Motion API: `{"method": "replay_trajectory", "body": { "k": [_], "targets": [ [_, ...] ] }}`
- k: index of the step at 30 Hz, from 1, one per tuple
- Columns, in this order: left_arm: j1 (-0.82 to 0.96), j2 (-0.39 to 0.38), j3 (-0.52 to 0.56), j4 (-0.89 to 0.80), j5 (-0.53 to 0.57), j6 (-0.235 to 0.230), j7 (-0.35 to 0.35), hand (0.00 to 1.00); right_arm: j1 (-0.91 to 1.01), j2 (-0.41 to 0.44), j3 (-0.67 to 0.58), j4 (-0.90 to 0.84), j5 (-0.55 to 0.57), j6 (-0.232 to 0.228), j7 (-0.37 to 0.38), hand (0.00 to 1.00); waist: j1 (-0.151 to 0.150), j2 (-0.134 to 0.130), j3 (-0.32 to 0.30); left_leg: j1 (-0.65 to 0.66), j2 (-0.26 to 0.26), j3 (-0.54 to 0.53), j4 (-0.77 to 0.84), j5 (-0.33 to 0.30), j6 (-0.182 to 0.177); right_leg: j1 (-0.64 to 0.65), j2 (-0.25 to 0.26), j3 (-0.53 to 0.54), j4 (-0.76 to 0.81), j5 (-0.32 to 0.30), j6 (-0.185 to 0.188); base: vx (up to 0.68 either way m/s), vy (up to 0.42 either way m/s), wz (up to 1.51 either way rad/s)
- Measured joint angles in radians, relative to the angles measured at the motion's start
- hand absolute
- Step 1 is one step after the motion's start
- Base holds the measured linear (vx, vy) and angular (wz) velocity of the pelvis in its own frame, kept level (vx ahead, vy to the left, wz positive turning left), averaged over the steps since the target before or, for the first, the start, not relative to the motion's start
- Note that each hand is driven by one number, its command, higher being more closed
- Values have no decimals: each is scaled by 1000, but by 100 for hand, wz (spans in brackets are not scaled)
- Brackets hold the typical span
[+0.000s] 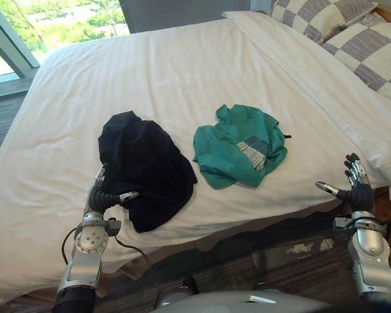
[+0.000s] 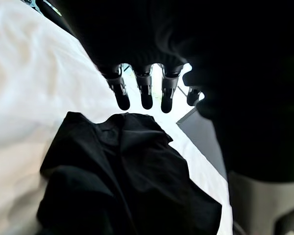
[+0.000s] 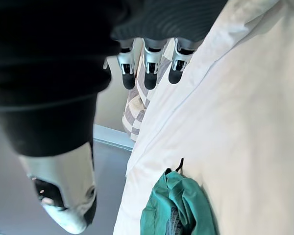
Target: Tidy the bed and pick cloth on bed and put in laundry
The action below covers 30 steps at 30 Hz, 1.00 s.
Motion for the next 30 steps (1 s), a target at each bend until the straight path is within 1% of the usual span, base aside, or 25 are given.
{"method": "replay_trajectory", "body": {
  "k": [1, 3, 4, 7, 8, 10, 13, 14, 15, 16, 19, 22, 24, 25, 29, 30],
  "targets": [
    [-1, -2, -19, 0, 20, 9, 11, 0, 0, 5, 3, -2, 0, 1, -7, 0, 0, -4, 2, -12, 4, 4, 2, 3, -1, -18, 4, 5, 0, 5, -3, 11, -10, -6],
    [-6, -12, -38, 1, 25, 14, 26, 0, -6, 5, 3, -12, 0, 1, -19, 0, 0, -9, 14, -36, 7, 9, 4, 9, 0, -46, 9, 11, 0, 14, -6, 17, -6, -7],
    [-14, -15, -51, 1, 26, 15, 40, 0, -8, 5, 3, -32, 1, 1, -30, 0, 0, -10, 28, -50, 10, 12, 5, 12, 2, -63, 12, 19, 0, 20, -9, 6, -1, -6],
    [-24, -15, -61, 1, 42, 15, 70, 0, -18, 5, 7, -57, 1, 1, -48, 0, -1, -12, 47, -78, 12, 18, 5, 17, 3, -96, 14, 26, 0, 28, -10, -8, 10, -5],
    [-39, -15, -61, 2, 52, 15, 91, 0, -31, 5, 9, -69, 2, 1, -62, 0, 0, -12, 73, -86, 12, 21, 5, 18, 5, -105, 15, 30, 0, 31, -10, 0, 9, -5],
    [-47, -15, -61, 2, 54, 15, 107, 0, -45, 5, 12, -75, 2, 1, -68, 0, 0, -10, 81, -102, 12, 26, 10, 18, 5, -123, 15, 36, 2, 34, -9, 1, 15, -7],
    [-84, -6, -61, 2, 60, 15, 123, 0, -80, 5, 18, -101, 7, 1, -82, 0, 0, -8, 134, -128, 19, 32, 43, 8, 8, -138, 15, 42, 6, 38, -9, 3, 4, -2],
    [-89, -6, -60, 2, 61, 17, 130, 0, -82, 5, 19, -109, 9, 1, -82, 0, 0, -7, 137, -138, 21, 32, 50, 6, 8, -147, 16, 44, 8, 38, -9, 0, 0, 0],
    [-99, -3, -60, 2, 61, 29, 140, 0, -87, 5, 20, -127, 9, 1, -83, 0, 1, -5, 141, -162, 24, 33, 60, 5, 9, -173, 18, 50, 19, 38, -9, 0, 0, 0],
    [-113, 3, -61, 2, 61, 39, 146, 0, -98, 4, 20, -143, 10, 1, -83, 0, 0, -4, 164, -174, 27, 33, 73, 3, 9, -183, 18, 50, 25, 38, -9, 0, 0, 0],
    [-142, 28, -61, 2, 64, 60, 147, 0, -123, 4, 20, -160, 10, 1, -81, 0, -1, -2, 195, -207, 37, 37, 90, 2, 8, -220, 26, 60, 37, 41, -13, -20, -20, -7],
    [-166, 35, -61, 2, 88, 78, 146, 0, -129, 3, 22, -184, 11, 6, -78, 0, 3, -1, 226, -230, 44, 51, 103, 1, 8, -251, 32, 77, 49, 43, -16, 5, -17, -11],
    [-170, 43, -62, 2, 100, 91, 146, 0, -131, 3, 23, -213, 12, 6, -72, 0, 2, 1, 234, -248, 46, 62, 105, 0, 8, -279, 34, 90, 57, 44, -16, 7, -6, -16],
    [-175, 52, -62, 2, 100, 100, 146, 100, -130, 2, 23, -231, 13, 6, -69, 0, 1, 1, 245, -250, 46, 66, 106, 0, 8, -286, 35, 96, 61, 46, -16, 14, -5, -16],
    [-192, 61, -69, 2, 100, 123, 147, 100, -130, 2, 38, -243, 29, 6, -58, 0, 5, 0, 258, -255, 52, 84, 107, 0, 8, -302, 40, 108, 70, 46, -17, 15, -11, -11],
    [-212, 64, -66, 3, 101, 140, 148, 100, -127, 2, 46, -267, 28, 5, -54, 0, 7, 5, 267, -257, 54, 86, 109, 0, 8, -306, 42, 110, 73, 46, -17, 0, 0, 0]
  ]
}}
